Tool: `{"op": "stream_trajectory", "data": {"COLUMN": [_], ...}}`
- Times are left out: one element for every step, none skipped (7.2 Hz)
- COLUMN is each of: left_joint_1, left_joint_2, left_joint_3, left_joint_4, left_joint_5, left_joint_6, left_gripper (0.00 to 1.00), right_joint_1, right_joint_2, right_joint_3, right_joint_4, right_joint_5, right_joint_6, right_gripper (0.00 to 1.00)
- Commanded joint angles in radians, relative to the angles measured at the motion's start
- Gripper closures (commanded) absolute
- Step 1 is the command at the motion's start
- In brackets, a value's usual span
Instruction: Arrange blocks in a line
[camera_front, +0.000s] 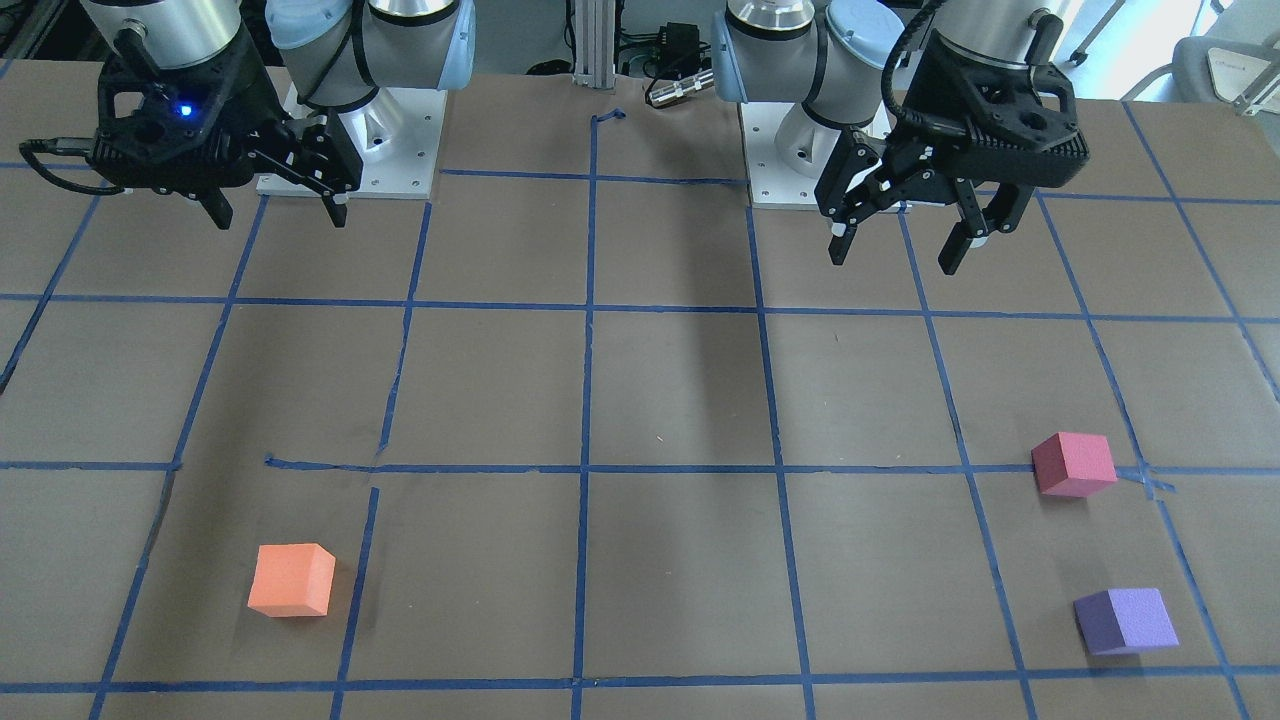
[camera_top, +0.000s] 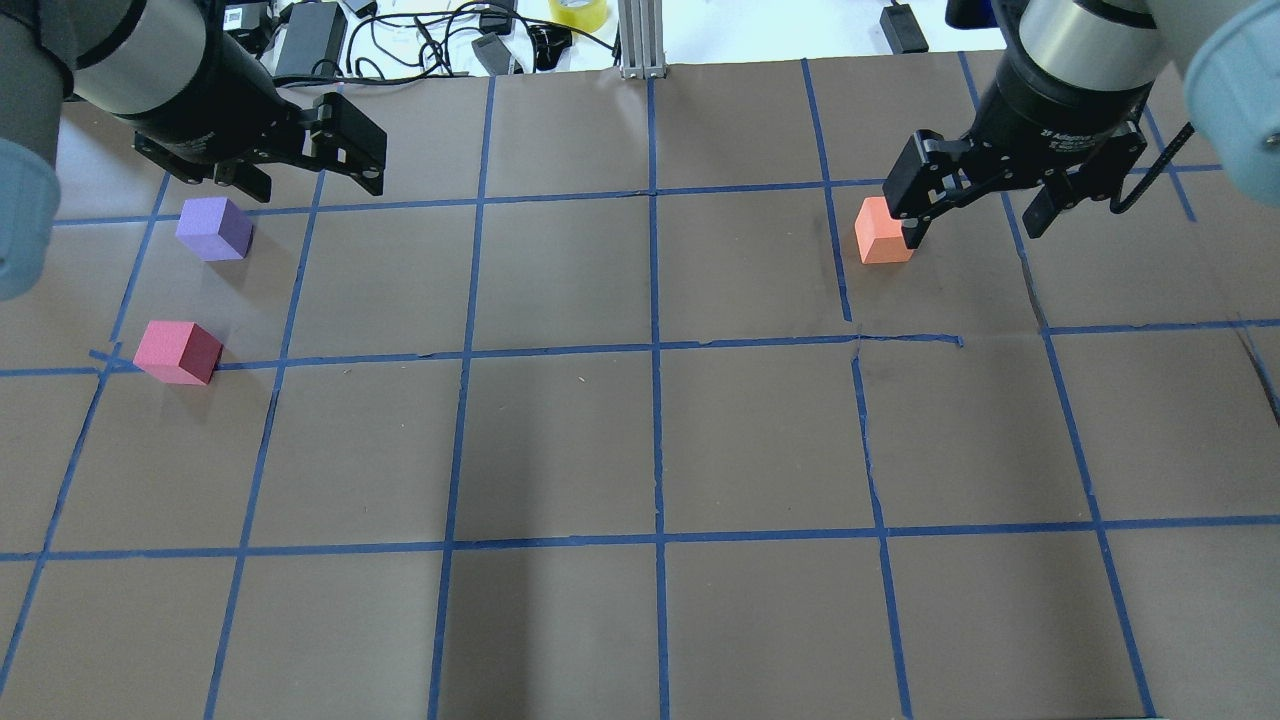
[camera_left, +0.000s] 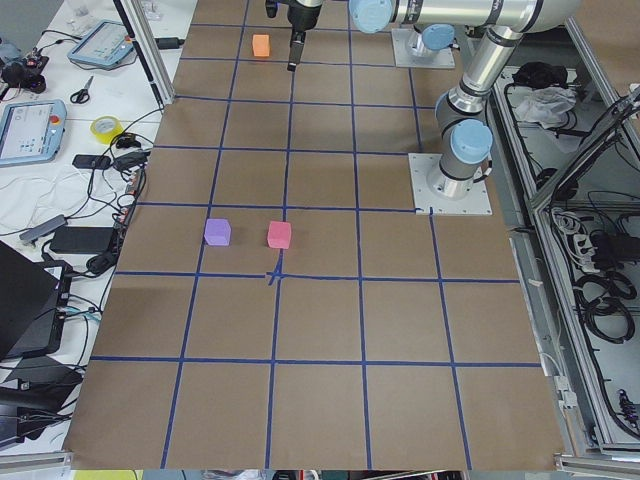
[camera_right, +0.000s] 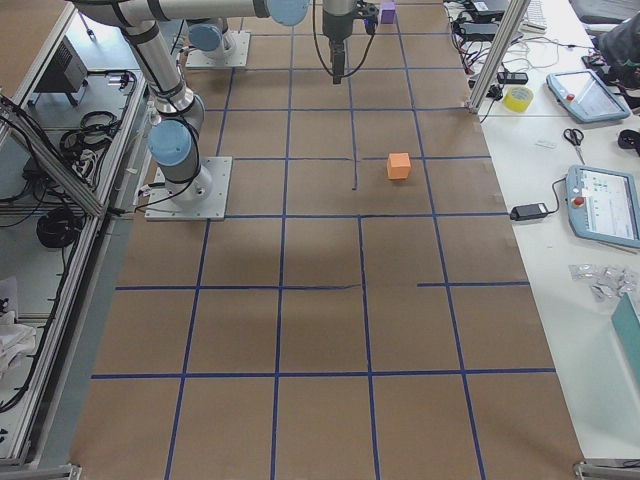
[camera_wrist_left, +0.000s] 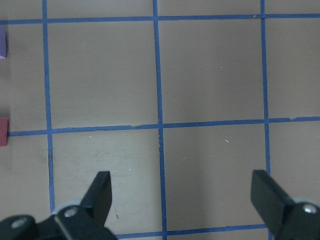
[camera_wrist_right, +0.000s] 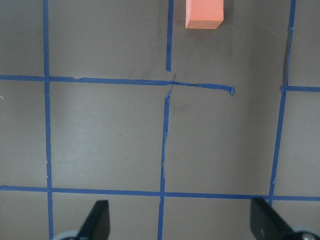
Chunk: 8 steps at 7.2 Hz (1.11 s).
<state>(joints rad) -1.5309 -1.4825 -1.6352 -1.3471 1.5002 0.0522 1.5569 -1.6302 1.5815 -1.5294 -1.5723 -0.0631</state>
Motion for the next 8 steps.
{"op": "stream_trajectory", "data": {"left_joint_1": [-0.003, -0.003, -0.002, -0.002, -0.002, -0.003, -0.003, -0.005], "left_joint_2": [-0.001, 0.004, 0.002, 0.004, 0.001, 0.001, 0.001, 0.004], "left_joint_3": [0.000, 0.000, 0.002, 0.000, 0.002, 0.002, 0.002, 0.000], "left_joint_4": [0.000, 0.000, 0.002, 0.000, 0.002, 0.002, 0.002, 0.000], "left_joint_5": [0.000, 0.000, 0.000, 0.000, 0.000, -0.002, -0.002, 0.000], "left_joint_6": [-0.002, -0.002, -0.002, -0.002, -0.002, -0.002, -0.002, -0.002], "left_gripper": [0.00, 0.00, 0.00, 0.00, 0.00, 0.00, 0.00, 0.00], "right_joint_1": [0.000, 0.000, 0.000, 0.000, 0.000, 0.000, 0.000, 0.000], "right_joint_2": [0.001, 0.001, 0.003, 0.000, 0.001, 0.000, -0.008, 0.001], "right_joint_3": [0.000, 0.000, 0.000, 0.000, 0.000, 0.000, 0.002, 0.011], "right_joint_4": [0.000, -0.001, -0.001, -0.005, -0.005, -0.005, 0.002, 0.005], "right_joint_5": [0.001, 0.001, 0.001, 0.001, 0.000, 0.001, -0.011, -0.017], "right_joint_6": [0.002, 0.000, -0.001, 0.000, -0.001, -0.001, -0.001, -0.001], "right_gripper": [0.00, 0.00, 0.00, 0.00, 0.00, 0.00, 0.00, 0.00]}}
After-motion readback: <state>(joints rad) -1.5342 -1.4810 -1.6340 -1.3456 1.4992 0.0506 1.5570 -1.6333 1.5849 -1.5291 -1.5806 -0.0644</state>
